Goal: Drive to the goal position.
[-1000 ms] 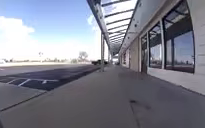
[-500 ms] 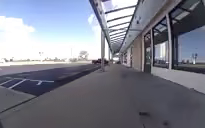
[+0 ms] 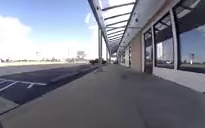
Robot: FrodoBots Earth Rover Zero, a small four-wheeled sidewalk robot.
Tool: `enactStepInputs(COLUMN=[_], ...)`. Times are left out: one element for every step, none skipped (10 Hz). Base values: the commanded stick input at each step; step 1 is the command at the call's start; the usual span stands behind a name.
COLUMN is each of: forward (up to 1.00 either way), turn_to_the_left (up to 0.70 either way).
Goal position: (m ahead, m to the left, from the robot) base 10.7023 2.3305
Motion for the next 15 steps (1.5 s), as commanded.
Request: enactStepInputs(forward=[0.85, 0.85, 0.85, 0.85, 0.85, 0.85, 0.85, 0.85, 0.85, 0.85, 0.85, 0.85, 0.85, 0.85, 0.85], turn_to_the_left=[0.0, 0.0, -0.21, -0.27, -0.27, -0.27, -0.14, 0.0, 0.0, 0.0, 0.0, 0.0, 0.0, 0.0, 0.0])
